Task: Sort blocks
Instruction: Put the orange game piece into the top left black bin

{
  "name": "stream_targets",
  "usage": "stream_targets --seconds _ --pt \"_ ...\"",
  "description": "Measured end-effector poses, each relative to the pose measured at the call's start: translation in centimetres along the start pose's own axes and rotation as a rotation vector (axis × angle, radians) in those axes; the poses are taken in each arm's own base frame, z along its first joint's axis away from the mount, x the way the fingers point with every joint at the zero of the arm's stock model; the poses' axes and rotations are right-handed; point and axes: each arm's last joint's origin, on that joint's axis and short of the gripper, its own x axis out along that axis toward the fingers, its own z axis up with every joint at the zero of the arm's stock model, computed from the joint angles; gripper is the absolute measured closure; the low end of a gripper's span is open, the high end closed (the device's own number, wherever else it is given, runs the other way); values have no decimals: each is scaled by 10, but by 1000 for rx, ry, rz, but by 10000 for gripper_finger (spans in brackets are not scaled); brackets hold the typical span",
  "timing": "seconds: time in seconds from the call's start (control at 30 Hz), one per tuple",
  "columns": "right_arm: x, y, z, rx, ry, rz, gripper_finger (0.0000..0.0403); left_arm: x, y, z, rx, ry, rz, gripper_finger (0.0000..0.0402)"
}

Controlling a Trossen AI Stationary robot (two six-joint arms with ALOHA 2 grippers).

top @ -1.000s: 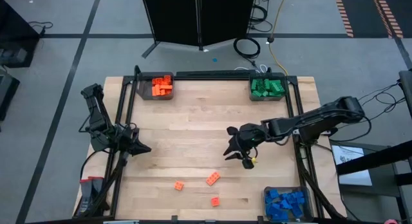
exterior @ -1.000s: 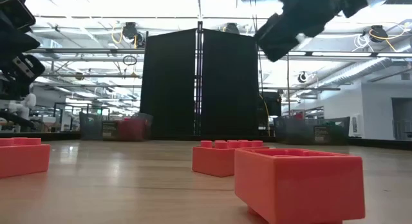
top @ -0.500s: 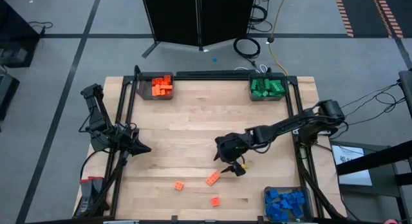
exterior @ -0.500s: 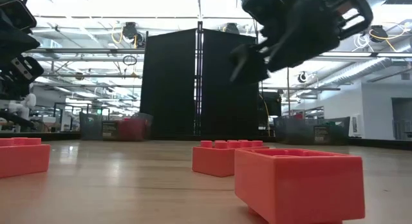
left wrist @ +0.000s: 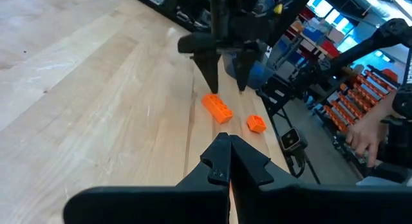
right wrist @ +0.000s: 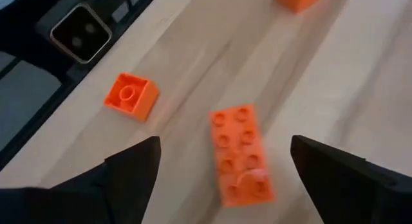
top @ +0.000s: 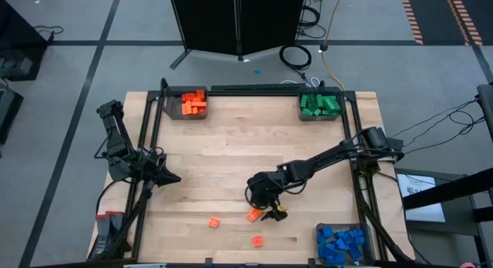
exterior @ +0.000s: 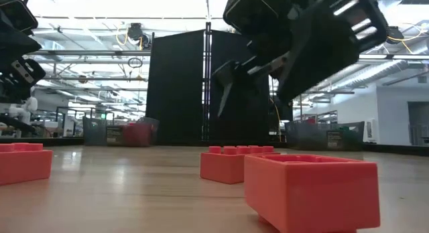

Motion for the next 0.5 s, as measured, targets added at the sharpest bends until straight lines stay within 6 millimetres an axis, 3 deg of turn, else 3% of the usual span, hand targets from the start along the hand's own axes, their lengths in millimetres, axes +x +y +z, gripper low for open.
stream_targets --seconds 0.33,0.5 --pt "28 -7 -22 32 90 -72 63 0 0 -1 8 6 1 401" --pt "33 -7 -26 11 145 -224 109 0 0 -1 7 7 0 401"
